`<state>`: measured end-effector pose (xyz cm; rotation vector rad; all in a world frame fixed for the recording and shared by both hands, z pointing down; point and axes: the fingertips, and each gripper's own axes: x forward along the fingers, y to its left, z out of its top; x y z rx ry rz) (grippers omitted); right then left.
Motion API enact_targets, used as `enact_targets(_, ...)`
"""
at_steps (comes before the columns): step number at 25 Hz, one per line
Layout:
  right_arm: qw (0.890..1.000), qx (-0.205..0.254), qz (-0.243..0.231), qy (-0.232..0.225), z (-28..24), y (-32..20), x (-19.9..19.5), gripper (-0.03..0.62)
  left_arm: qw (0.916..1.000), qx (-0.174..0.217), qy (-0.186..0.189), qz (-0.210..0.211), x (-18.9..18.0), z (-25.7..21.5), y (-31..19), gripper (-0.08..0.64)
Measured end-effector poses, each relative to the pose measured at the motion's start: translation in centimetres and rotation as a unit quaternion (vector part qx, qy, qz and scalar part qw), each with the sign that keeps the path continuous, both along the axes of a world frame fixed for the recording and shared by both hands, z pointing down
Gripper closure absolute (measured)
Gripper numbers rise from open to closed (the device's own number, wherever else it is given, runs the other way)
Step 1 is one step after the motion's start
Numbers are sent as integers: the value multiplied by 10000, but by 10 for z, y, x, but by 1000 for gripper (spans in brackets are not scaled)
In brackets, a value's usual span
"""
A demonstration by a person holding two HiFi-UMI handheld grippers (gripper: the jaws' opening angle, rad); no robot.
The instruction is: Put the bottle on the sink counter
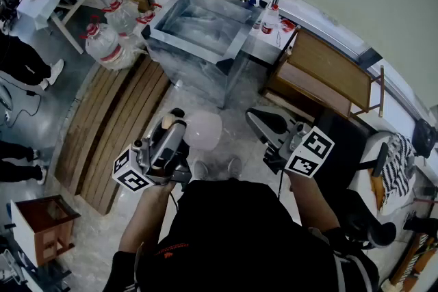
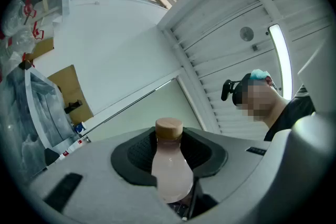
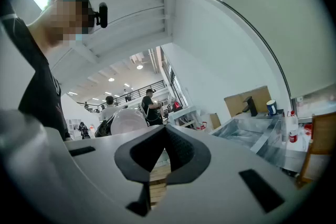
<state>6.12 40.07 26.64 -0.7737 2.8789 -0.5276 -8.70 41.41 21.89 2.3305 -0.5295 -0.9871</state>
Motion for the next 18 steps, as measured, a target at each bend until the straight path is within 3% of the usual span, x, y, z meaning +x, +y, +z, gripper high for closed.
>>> enact_targets(18, 9997, -145, -118, -177, 6, -11, 20, 588, 9999, -16, 24, -132, 19, 4, -8, 419)
